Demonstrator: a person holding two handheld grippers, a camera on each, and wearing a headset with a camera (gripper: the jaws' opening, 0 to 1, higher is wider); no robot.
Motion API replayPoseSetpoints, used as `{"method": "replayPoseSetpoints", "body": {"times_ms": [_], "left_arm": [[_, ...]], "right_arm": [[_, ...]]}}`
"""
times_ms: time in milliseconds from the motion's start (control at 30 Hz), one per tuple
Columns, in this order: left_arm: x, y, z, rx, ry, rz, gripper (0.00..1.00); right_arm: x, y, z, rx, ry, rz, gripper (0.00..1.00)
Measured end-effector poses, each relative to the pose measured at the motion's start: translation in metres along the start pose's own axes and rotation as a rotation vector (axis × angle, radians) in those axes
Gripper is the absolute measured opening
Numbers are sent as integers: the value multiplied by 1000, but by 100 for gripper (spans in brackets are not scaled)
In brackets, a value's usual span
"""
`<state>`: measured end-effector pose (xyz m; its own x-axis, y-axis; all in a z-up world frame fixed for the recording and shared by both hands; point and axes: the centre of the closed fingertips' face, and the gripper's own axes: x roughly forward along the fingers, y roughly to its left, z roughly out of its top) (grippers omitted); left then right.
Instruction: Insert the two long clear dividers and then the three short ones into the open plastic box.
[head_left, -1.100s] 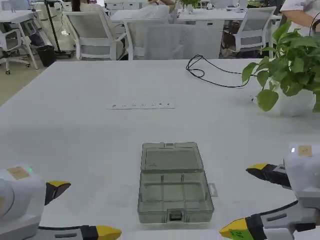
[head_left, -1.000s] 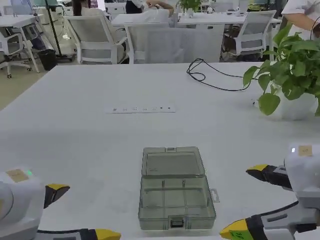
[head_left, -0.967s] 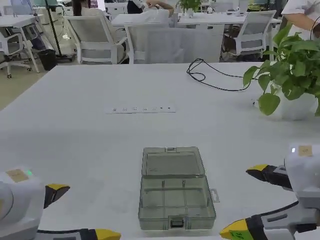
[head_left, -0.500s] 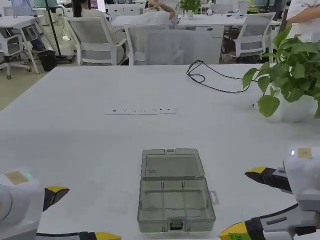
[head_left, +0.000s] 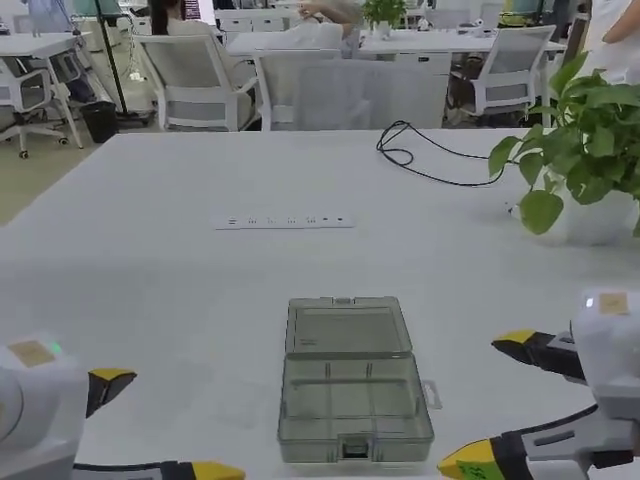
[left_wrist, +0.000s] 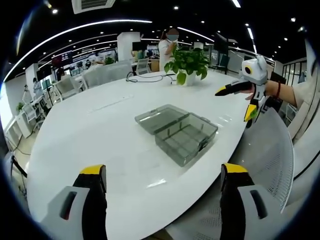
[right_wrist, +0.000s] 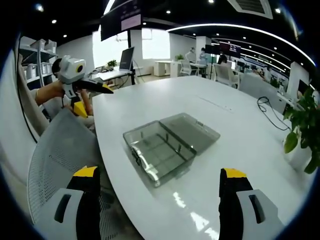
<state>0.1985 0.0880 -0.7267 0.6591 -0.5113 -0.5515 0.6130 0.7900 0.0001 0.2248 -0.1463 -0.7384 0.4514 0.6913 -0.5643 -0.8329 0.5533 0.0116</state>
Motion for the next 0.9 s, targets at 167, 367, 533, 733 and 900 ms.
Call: {"method": "replayPoseSetpoints", "body": {"times_ms": [167,367,533,733,900], "left_arm": [[-1,1,-1,2,4,7,100],[-3,0,0,7,3,6,100],[-4,0,-1,-1,1,9,100],[-5,-1,-3,-6,7,11,100],[-6,1,-3,-16,9,17,99]], "right_arm": [[0,1,1,1,-2,-4,100],[1,2,0,2,-3,-1,100],[1,5,1,-3,0,5,100],[1,5,-1,-2,3,8,100],[1,6,0,-3,5,12,100]]}}
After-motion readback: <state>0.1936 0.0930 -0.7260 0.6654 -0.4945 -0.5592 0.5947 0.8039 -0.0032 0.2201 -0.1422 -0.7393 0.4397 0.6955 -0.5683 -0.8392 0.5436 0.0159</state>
